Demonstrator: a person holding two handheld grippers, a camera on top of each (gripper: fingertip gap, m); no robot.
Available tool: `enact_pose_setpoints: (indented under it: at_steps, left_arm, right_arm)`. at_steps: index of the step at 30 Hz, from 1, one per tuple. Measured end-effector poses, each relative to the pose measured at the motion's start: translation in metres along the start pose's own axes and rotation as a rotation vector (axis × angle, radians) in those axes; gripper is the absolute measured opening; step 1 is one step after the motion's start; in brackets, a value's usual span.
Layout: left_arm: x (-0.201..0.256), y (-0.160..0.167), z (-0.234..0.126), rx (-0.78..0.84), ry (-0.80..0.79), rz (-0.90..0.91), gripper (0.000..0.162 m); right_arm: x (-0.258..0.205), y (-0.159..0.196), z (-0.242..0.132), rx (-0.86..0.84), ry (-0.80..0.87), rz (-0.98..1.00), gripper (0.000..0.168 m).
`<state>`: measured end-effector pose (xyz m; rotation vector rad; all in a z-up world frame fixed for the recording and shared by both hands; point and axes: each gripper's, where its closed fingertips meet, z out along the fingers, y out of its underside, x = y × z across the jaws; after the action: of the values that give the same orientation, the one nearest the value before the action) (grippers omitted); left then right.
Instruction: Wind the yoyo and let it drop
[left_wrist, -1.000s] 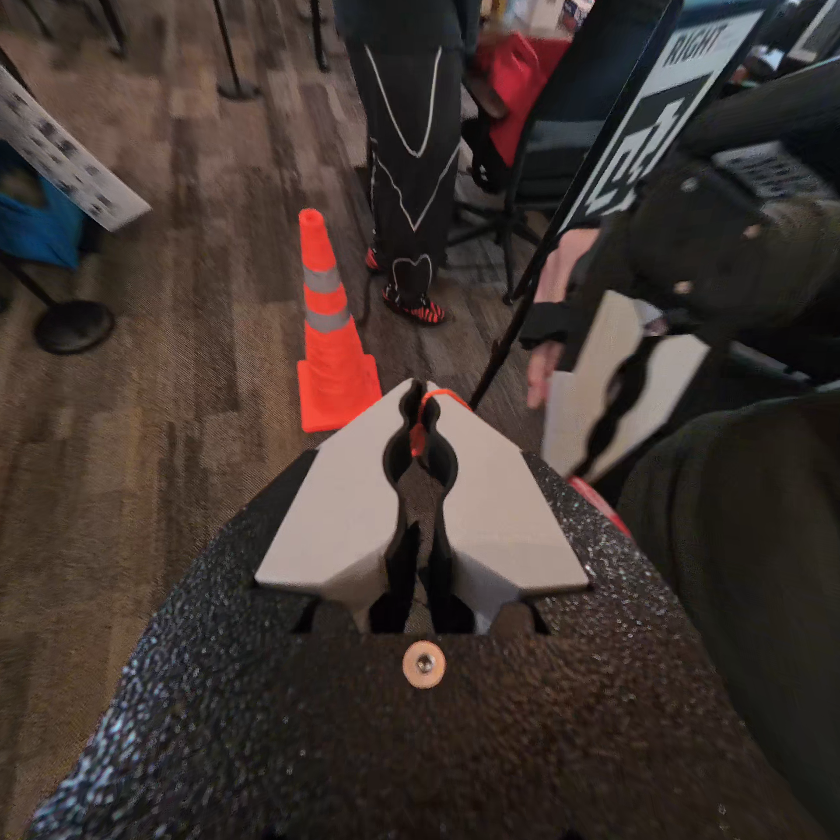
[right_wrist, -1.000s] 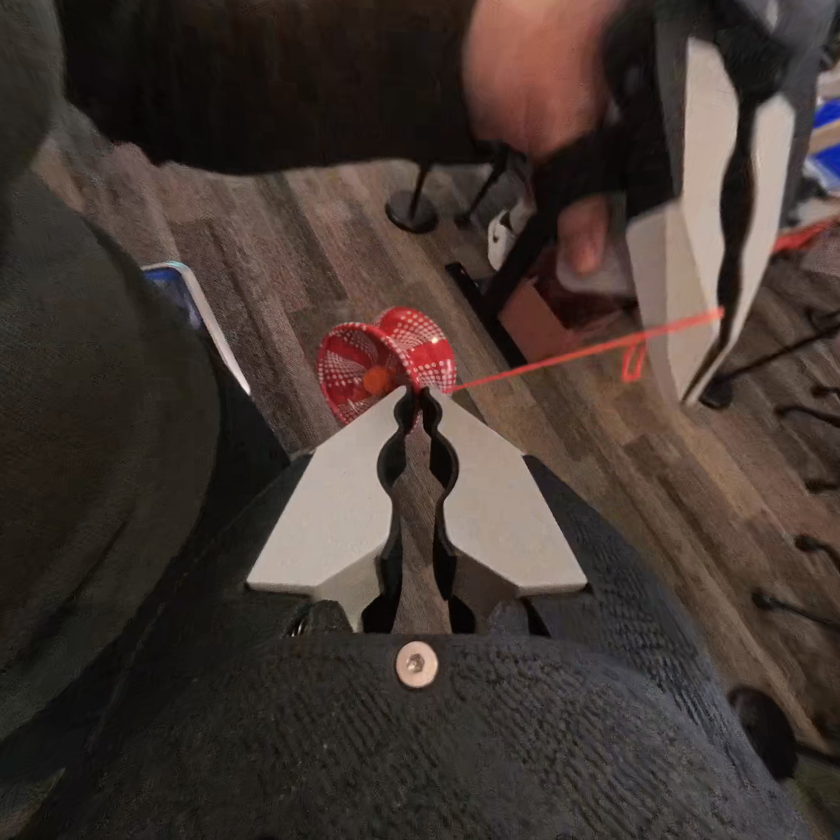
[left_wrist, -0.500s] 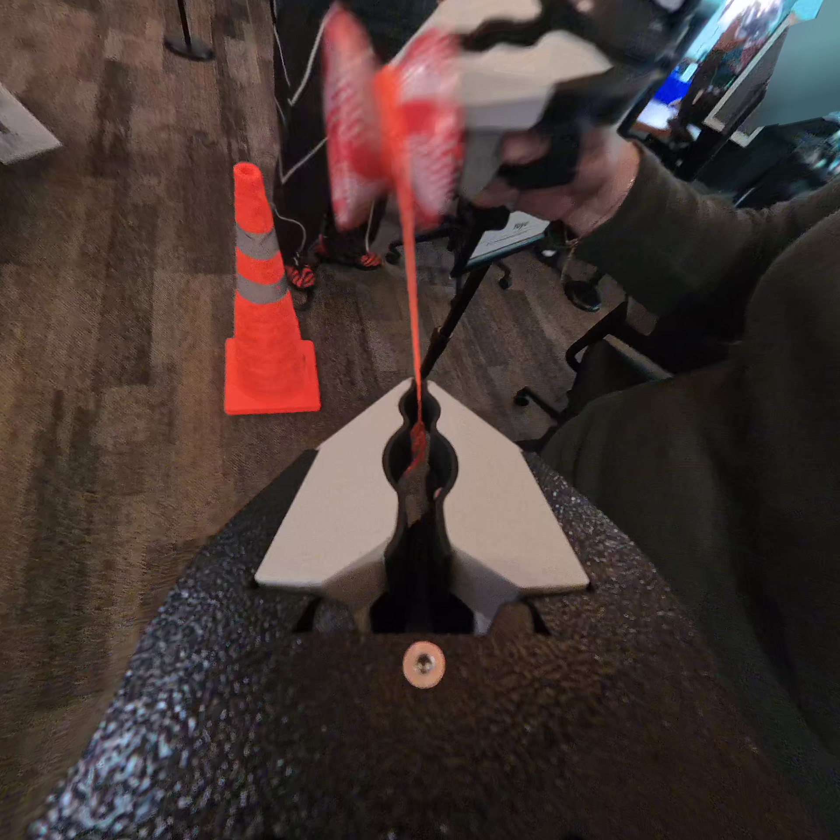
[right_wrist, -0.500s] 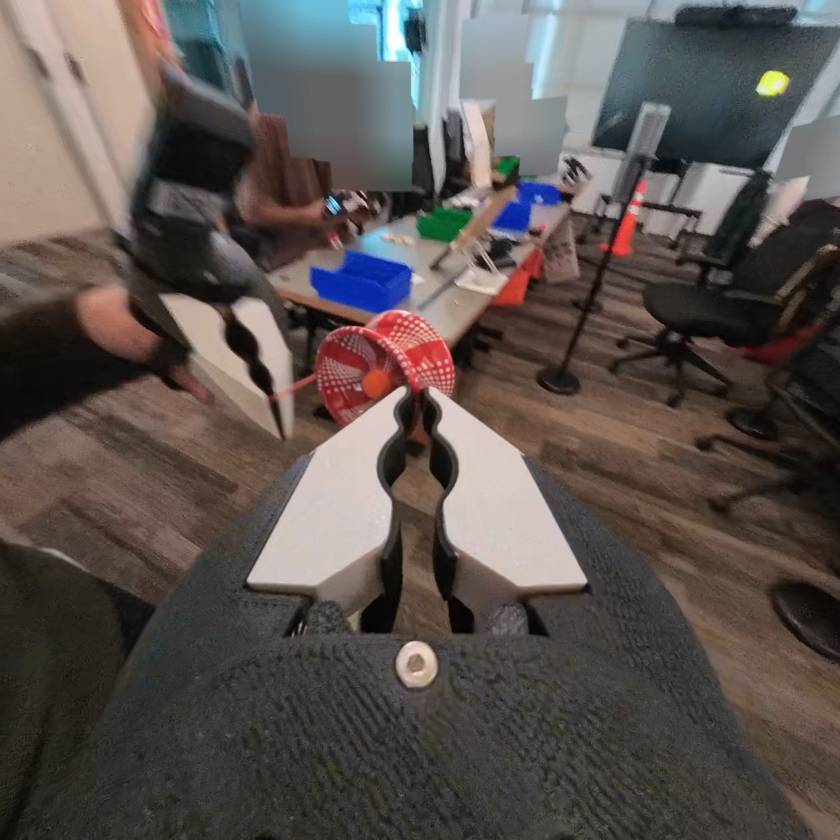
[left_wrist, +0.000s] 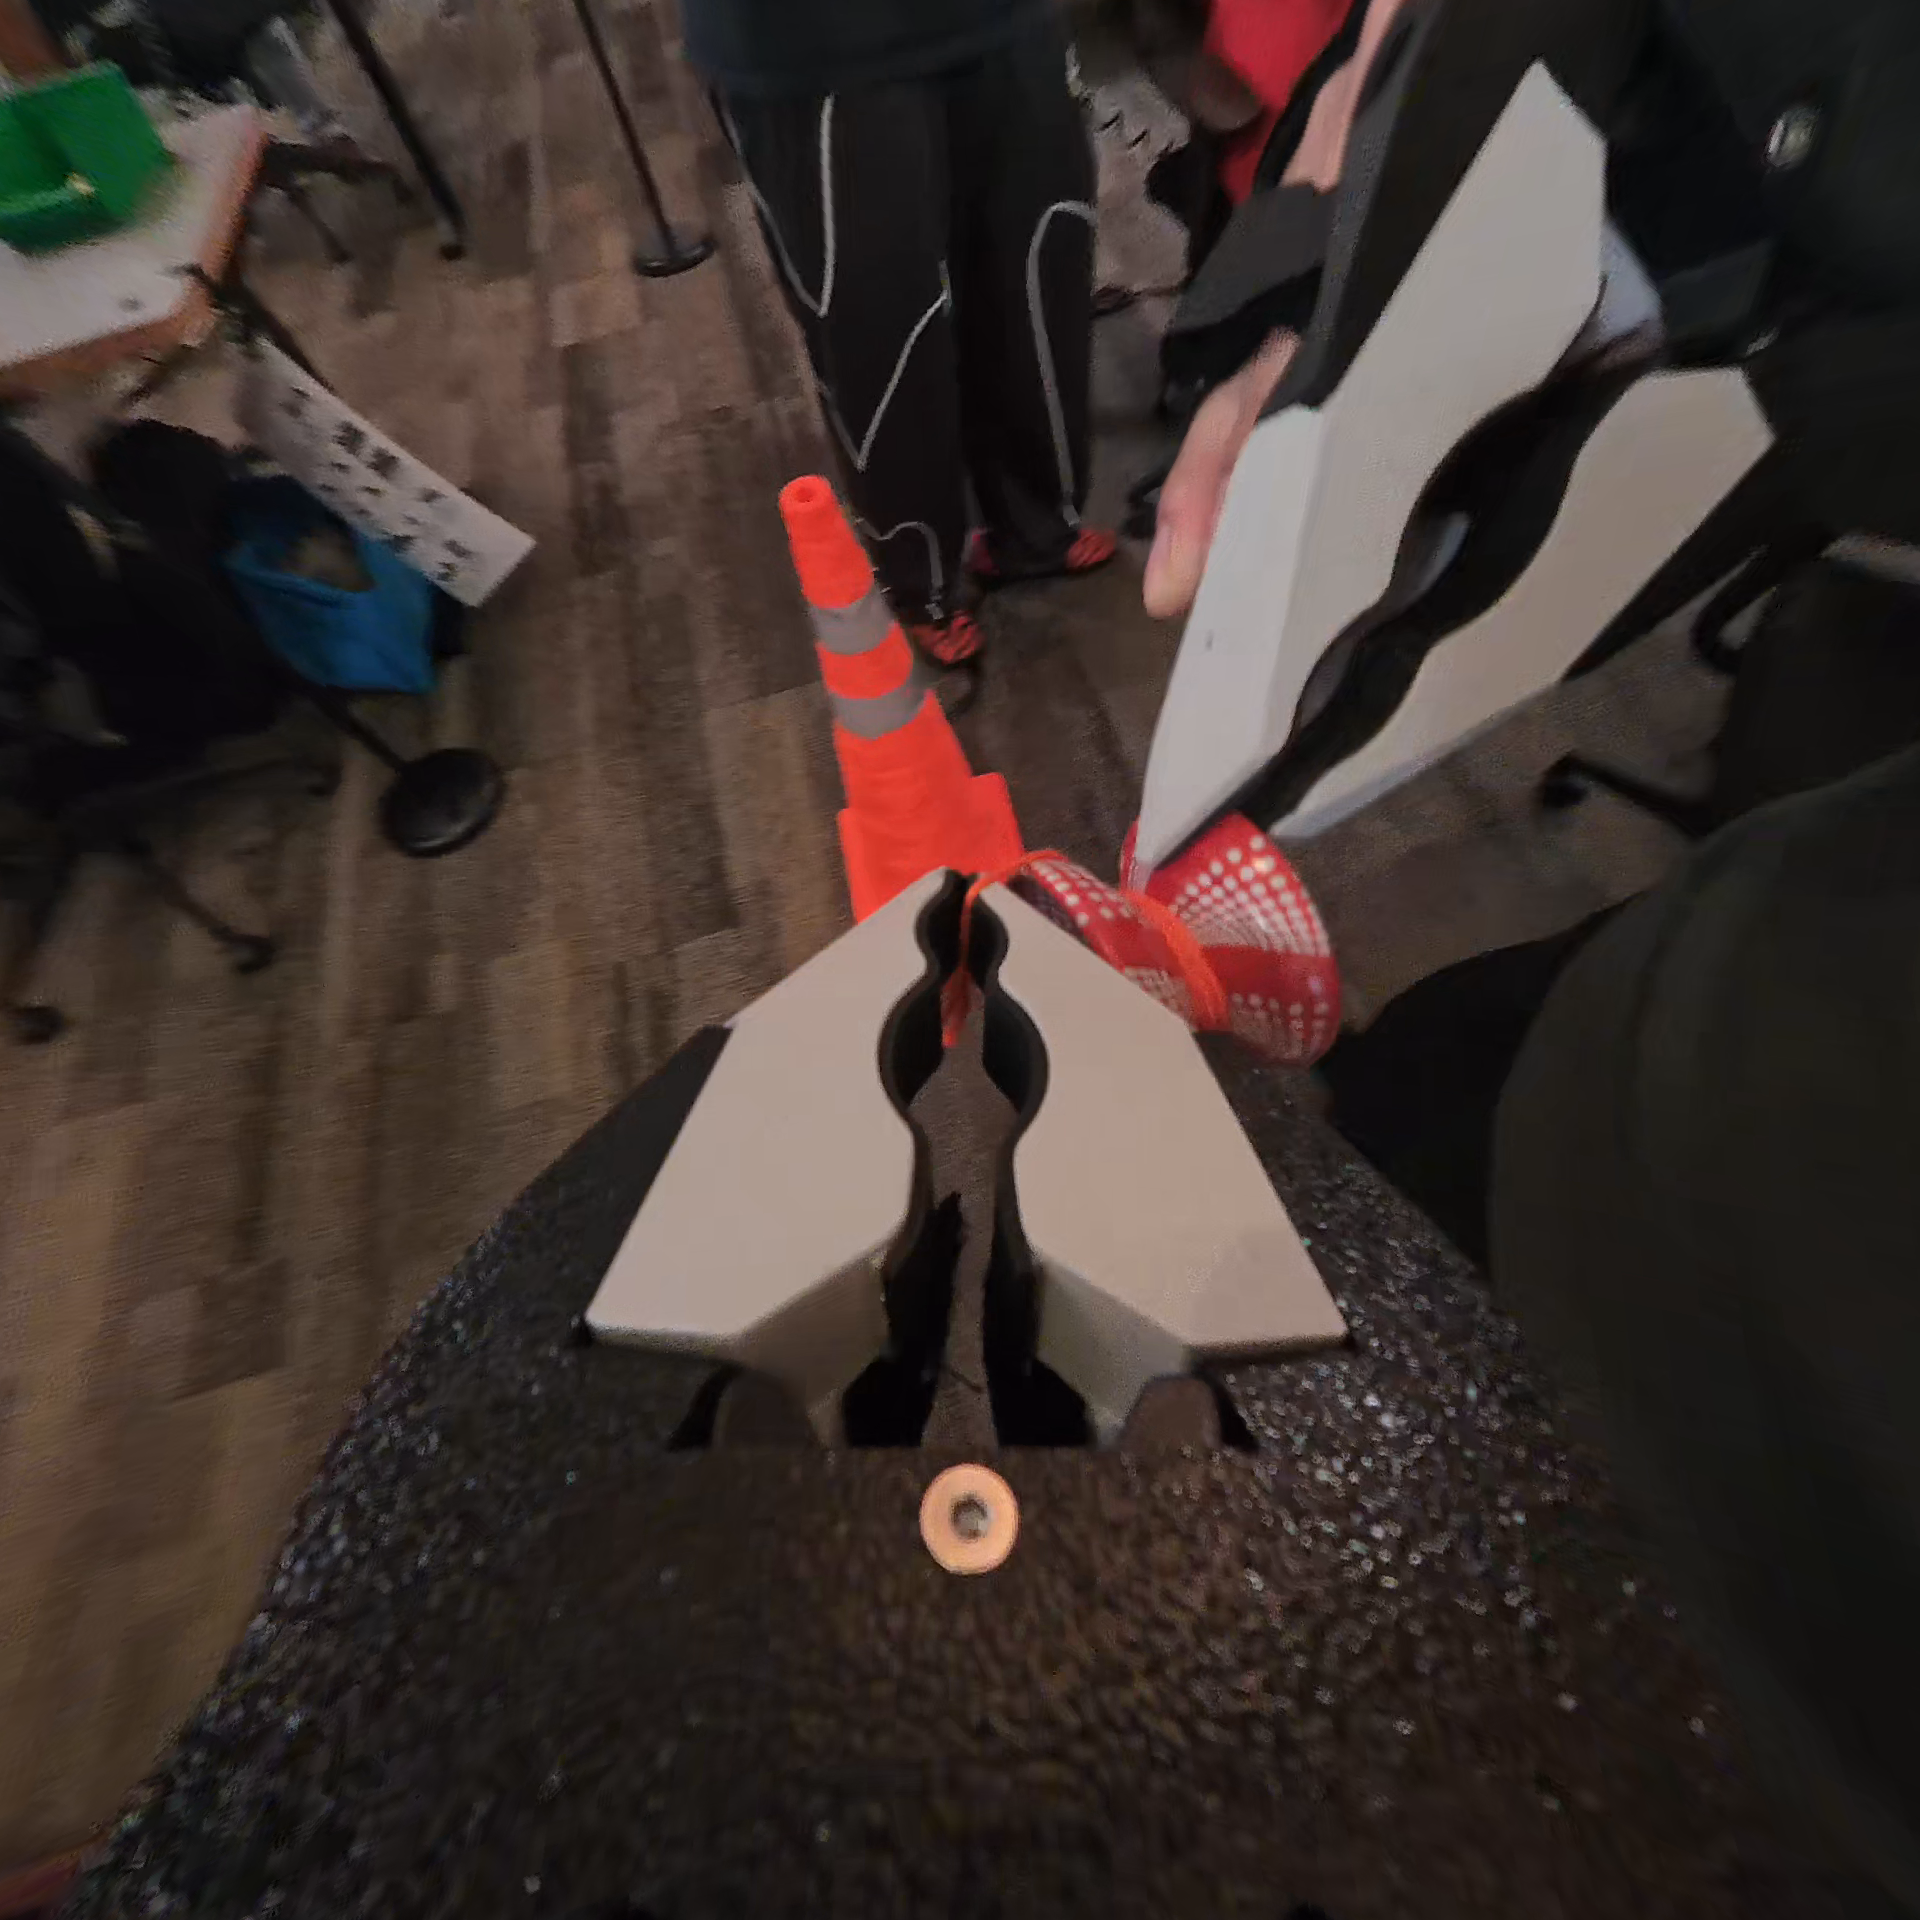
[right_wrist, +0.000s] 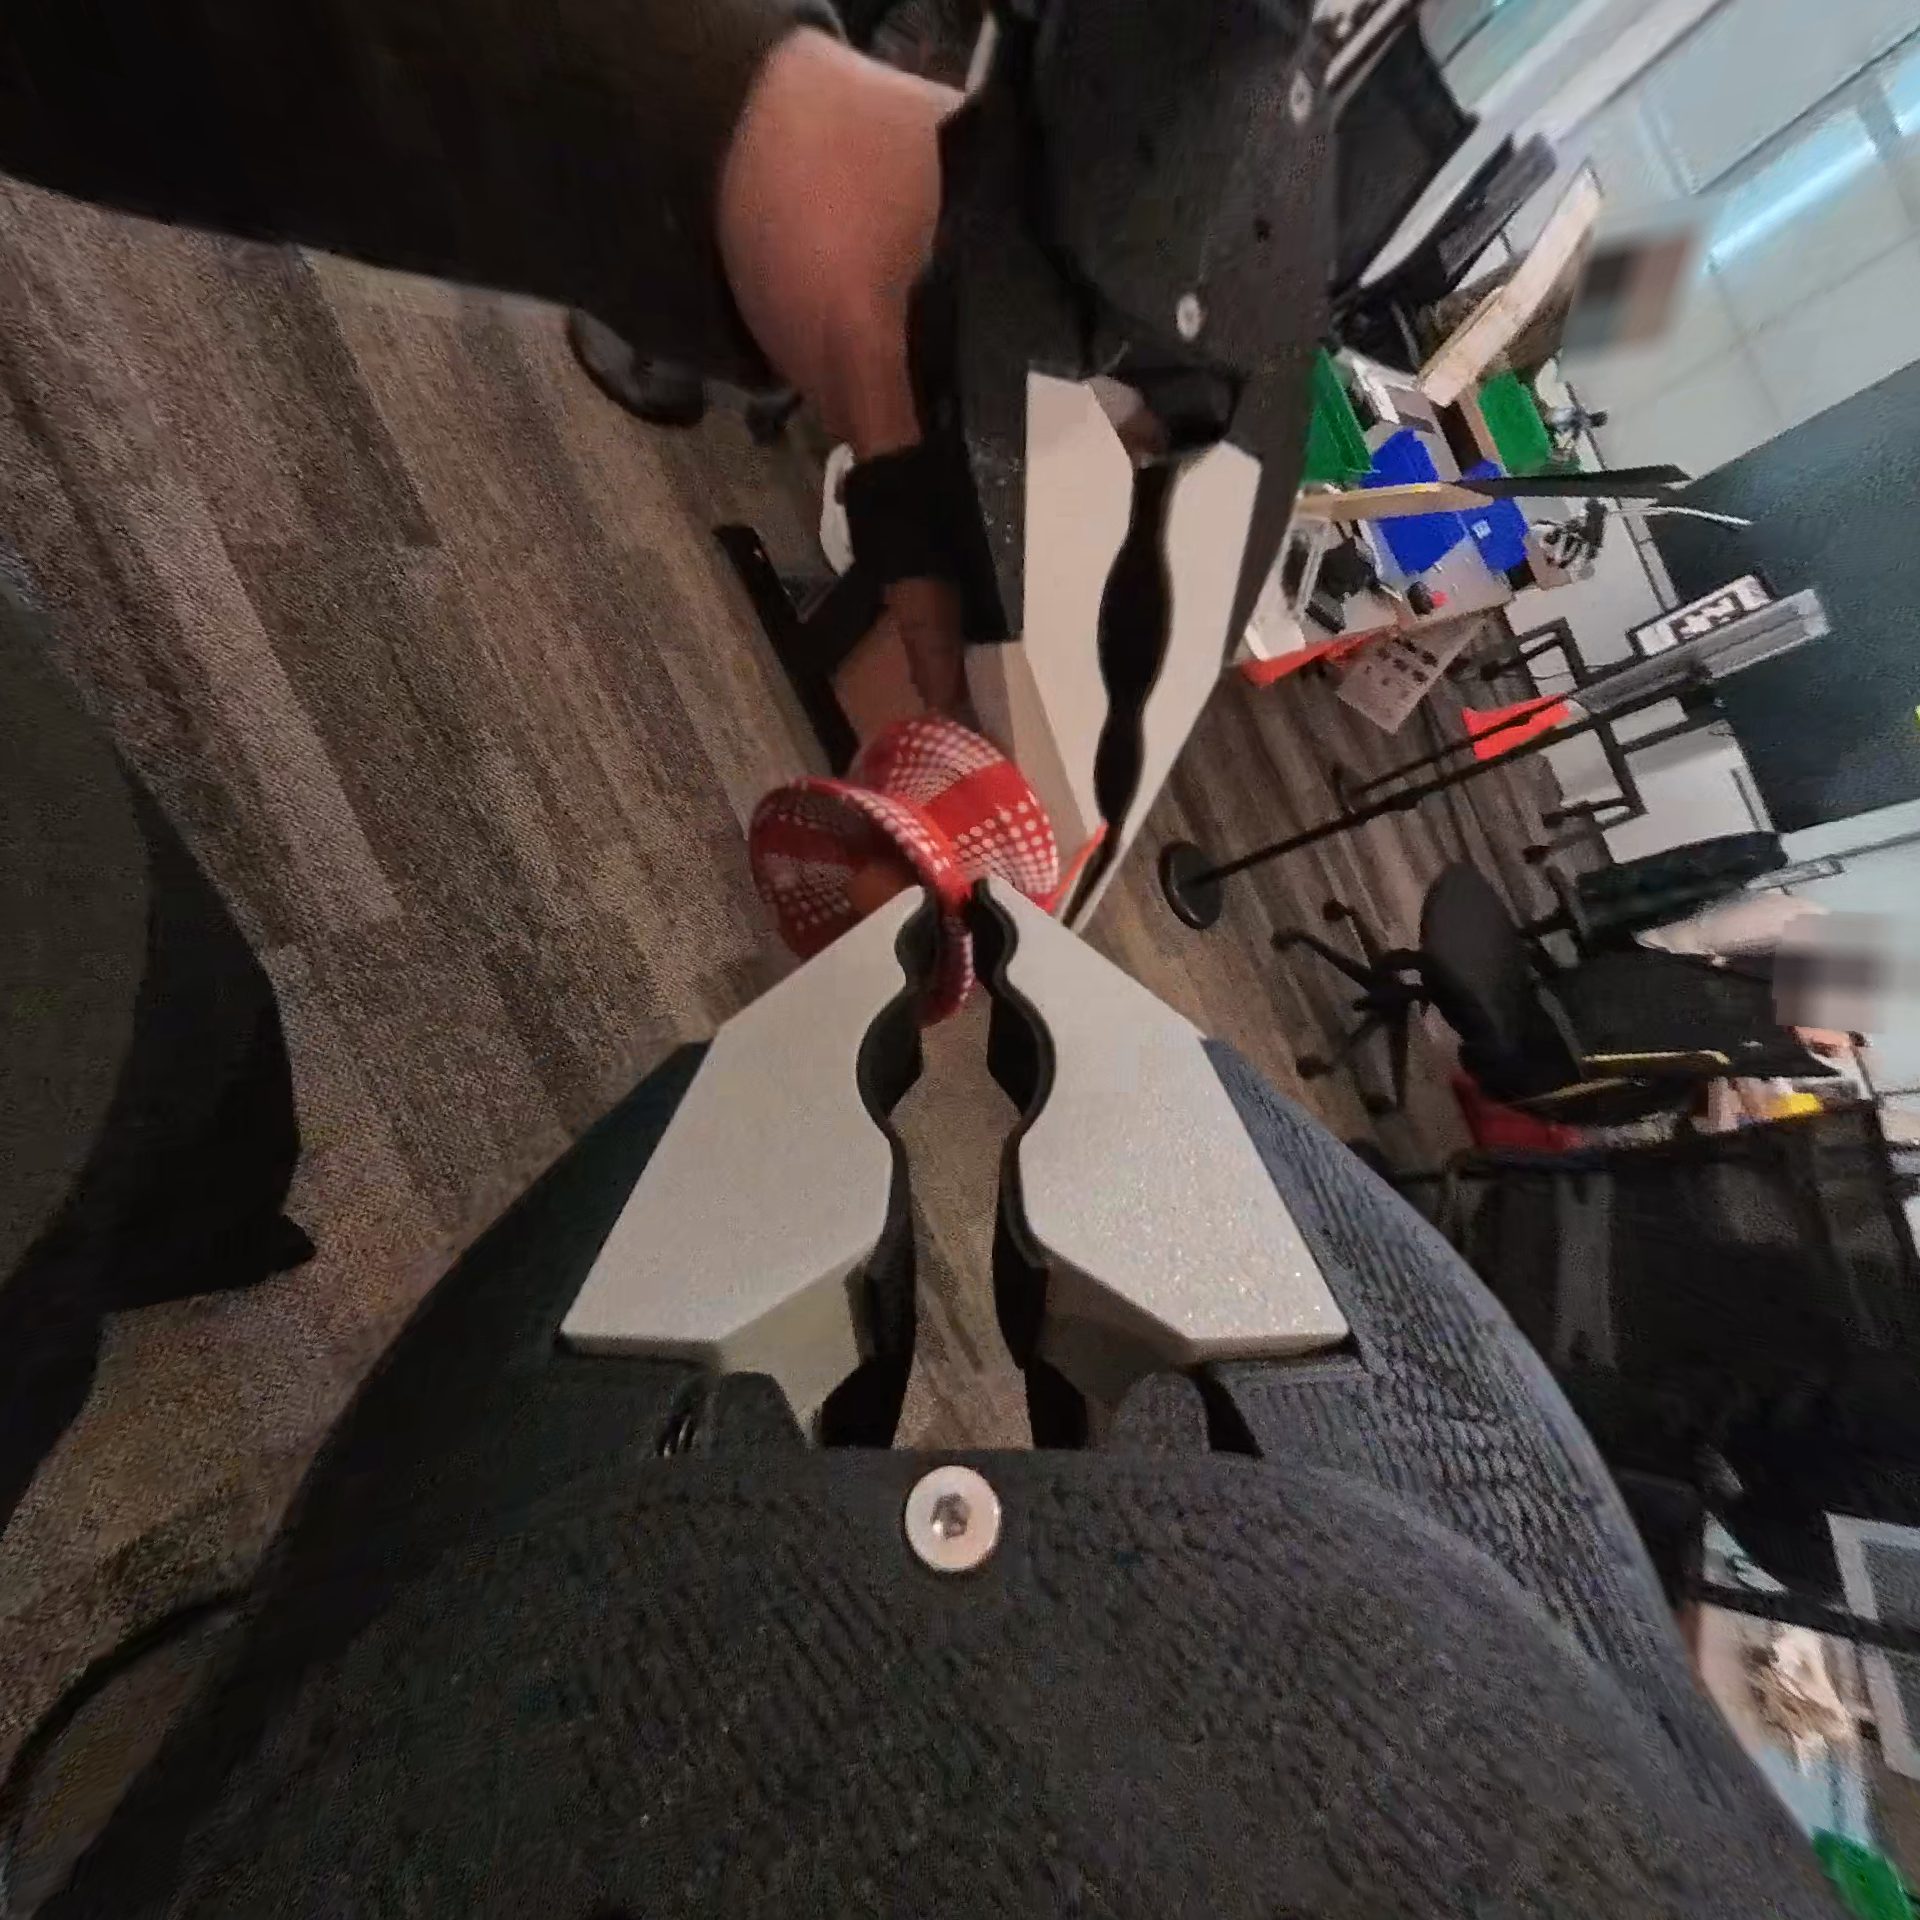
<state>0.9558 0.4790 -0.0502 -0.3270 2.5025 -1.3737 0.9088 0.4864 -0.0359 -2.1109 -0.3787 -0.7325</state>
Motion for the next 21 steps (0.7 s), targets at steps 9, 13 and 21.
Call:
enact_pose_setpoints:
  at_steps: [9, 13, 21]
  left_arm:
    - [0.001, 0.002, 0.010, -0.190, -0.204, 0.505, 0.000]
    - [-0.027, 0.000, 0.010, -0.325, -0.402, 0.732, 0.000]
    - [-0.011, -0.049, -0.004, -0.063, -0.421, 0.673, 0.000]
  right_arm:
    - [-0.011, -0.001, -0.008, -0.022, -0.067, -0.077, 0.001]
    - [-0.023, 0.011, -0.001, -0.100, -0.119, -0.116, 0.001]
    - [0.011, 0.052, 0.003, -0.288, 0.127, -0.079, 0.001]
